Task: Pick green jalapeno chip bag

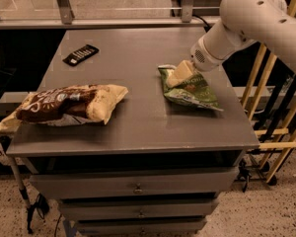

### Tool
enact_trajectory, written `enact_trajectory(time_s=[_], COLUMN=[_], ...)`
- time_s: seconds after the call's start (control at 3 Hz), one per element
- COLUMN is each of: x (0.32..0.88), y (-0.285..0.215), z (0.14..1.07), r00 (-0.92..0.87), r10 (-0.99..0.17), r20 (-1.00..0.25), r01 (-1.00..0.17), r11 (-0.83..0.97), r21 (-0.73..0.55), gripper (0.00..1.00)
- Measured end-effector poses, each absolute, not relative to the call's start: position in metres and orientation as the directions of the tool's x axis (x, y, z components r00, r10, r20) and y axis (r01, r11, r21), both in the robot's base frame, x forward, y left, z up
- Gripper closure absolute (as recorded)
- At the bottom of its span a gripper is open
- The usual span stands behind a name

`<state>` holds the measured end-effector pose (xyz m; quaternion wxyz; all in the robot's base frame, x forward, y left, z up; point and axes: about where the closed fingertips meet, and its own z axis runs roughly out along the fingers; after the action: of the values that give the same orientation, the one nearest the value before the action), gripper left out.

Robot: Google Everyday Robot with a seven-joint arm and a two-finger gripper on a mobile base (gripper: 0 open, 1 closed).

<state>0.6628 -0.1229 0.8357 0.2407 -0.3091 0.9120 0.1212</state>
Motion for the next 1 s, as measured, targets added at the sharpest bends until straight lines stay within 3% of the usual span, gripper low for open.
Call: enact_trajectory(time_s=[0.67,1.0], x=[0.665,0.663], y=[-0.119,-0.117], z=[0.842,0.871], r00=[-0.673,-0.624], r10=[-0.491,-0.477], r20=[-0.553,-0.619], r01=[-0.63,-0.648], r11=[0.772,0.758], r21=[0.082,0.069], gripper=[0.88,1.0])
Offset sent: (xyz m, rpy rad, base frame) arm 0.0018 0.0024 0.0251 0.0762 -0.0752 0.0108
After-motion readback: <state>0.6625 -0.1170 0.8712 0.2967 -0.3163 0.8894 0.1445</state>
